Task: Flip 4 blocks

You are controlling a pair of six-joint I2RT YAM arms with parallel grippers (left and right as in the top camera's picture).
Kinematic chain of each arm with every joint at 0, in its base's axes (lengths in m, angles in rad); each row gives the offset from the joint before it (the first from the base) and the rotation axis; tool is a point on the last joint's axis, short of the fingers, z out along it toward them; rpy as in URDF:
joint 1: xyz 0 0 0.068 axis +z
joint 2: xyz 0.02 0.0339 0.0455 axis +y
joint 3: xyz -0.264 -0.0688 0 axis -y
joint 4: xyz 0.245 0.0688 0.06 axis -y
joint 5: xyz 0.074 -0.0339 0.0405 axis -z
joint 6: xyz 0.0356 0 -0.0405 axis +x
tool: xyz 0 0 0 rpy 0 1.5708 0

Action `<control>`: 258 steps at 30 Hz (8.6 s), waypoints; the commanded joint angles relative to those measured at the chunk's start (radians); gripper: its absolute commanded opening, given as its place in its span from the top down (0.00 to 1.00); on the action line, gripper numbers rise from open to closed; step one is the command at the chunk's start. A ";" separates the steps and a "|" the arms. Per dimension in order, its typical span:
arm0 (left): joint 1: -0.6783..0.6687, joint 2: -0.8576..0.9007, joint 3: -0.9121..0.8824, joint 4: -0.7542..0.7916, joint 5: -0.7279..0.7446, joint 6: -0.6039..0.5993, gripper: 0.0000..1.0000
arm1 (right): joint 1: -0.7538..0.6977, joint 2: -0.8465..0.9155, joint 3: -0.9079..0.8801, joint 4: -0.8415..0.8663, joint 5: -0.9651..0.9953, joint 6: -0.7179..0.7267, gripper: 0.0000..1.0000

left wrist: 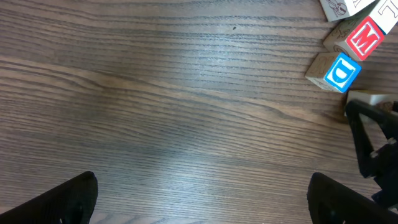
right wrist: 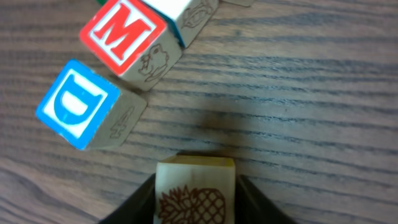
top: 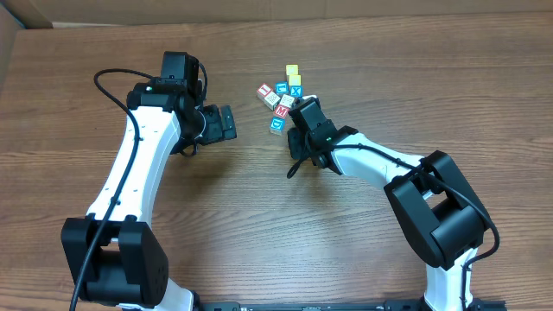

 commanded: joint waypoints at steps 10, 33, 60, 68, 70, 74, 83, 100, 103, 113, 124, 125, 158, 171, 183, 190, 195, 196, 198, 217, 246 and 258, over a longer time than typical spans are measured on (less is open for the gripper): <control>0.005 0.011 0.020 0.001 -0.014 -0.017 0.00 | 0.041 -0.367 0.080 -0.333 0.018 0.065 0.76; 0.005 0.011 0.020 0.001 -0.014 -0.017 0.00 | 0.064 -0.487 -0.323 -0.342 -0.066 0.320 0.70; 0.004 0.011 0.020 0.001 -0.014 -0.017 0.00 | 0.086 -0.377 -0.320 -0.233 -0.074 0.342 0.48; 0.004 0.011 0.020 0.002 -0.014 -0.017 0.00 | 0.086 -0.377 -0.320 -0.223 -0.085 0.323 0.21; 0.004 0.011 0.020 0.002 -0.014 -0.017 0.00 | 0.086 -0.377 -0.316 -0.219 -0.084 0.323 0.23; 0.004 0.011 0.020 0.005 -0.015 -0.017 0.00 | 0.086 -0.377 -0.287 -0.179 -0.053 0.285 0.33; 0.004 0.011 0.020 0.005 -0.017 -0.017 0.00 | 0.084 -0.301 0.115 -0.367 -0.024 0.208 0.31; 0.004 0.011 0.020 0.005 -0.018 -0.017 0.00 | 0.084 -0.063 0.214 -0.233 0.000 0.298 0.28; 0.004 0.011 0.020 0.005 -0.018 -0.017 0.00 | 0.085 0.003 0.214 -0.172 0.004 0.298 0.28; 0.004 0.011 0.020 0.005 -0.018 -0.017 0.00 | 0.085 0.153 0.214 0.022 0.075 0.299 0.26; 0.004 0.011 0.020 0.005 -0.018 -0.017 0.00 | 0.085 0.071 0.216 -0.043 0.138 0.298 0.63; 0.004 0.011 0.020 0.005 -0.017 -0.017 0.00 | 0.085 0.041 0.216 -0.065 0.138 0.298 0.63; 0.004 0.011 0.020 0.005 -0.018 -0.017 0.00 | 0.291 -0.257 -0.086 -0.374 0.086 0.499 0.48; 0.004 0.011 0.020 0.005 -0.018 -0.017 0.00 | 0.280 -0.258 0.068 -0.344 0.085 0.312 0.32; 0.004 0.011 0.020 0.005 -0.018 -0.017 0.00 | 0.299 -0.188 -0.010 -0.220 -0.029 0.350 0.96; 0.004 0.011 0.020 0.005 -0.018 -0.017 0.00 | 0.299 -0.087 -0.021 -0.168 -0.028 0.384 0.96; 0.004 0.011 0.020 0.005 -0.018 -0.017 0.00 | 0.298 -0.081 -0.013 -0.214 -0.010 0.385 0.96; 0.004 0.011 0.020 0.005 -0.018 -0.017 0.00 | 0.298 -0.084 -0.008 -0.232 0.006 0.392 0.96; 0.004 0.011 0.020 0.005 -0.018 -0.017 0.00 | 0.298 -0.096 0.002 -0.278 0.049 0.407 0.96; 0.004 0.011 0.020 0.005 -0.017 -0.017 0.00 | 0.298 -0.146 0.013 -0.249 0.111 0.429 0.96; 0.004 0.011 0.020 0.005 -0.018 -0.017 0.00 | 0.282 -0.161 0.014 -0.396 0.153 0.430 0.96; 0.004 0.011 0.020 0.005 -0.018 -0.017 0.00 | 0.282 -0.159 0.012 -0.380 0.153 0.429 0.96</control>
